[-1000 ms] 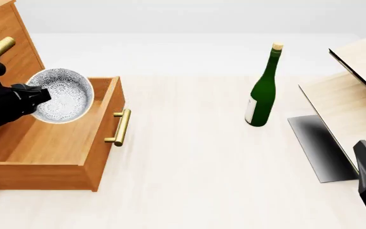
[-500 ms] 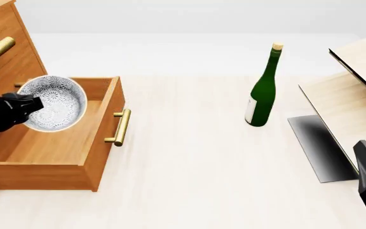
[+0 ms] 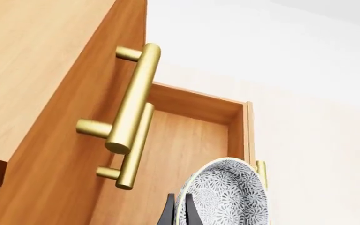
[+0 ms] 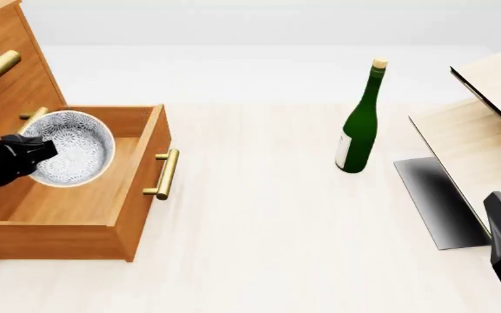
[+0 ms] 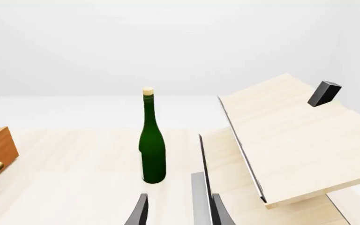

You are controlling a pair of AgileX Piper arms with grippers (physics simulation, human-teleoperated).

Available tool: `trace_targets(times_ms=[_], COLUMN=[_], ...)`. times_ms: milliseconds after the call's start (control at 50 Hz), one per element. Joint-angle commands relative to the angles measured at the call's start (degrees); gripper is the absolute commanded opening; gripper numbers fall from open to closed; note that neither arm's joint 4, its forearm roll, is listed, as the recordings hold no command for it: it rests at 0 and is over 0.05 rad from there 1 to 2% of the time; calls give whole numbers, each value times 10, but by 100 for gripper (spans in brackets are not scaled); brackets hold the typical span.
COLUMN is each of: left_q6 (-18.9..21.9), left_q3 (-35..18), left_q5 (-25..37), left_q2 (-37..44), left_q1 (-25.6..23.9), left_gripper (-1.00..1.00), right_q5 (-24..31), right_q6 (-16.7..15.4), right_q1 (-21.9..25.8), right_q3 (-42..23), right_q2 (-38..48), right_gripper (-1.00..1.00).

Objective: Put the bowl in the bottom drawer of the cabinet and close it.

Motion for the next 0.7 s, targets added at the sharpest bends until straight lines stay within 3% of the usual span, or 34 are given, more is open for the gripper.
trace_targets(times_ms=[20,700], left_q6=[16,1], left_q3=[-2,6], left_q5=[-12,-55], left_q2=[17,82], left_q1=[7,4], left_gripper=[-100,-100], right_q5=[0,0], right_q6=[0,0], right_q1=[0,0], right_q3=[0,0], right_q2=[0,0], right_gripper=[100,100])
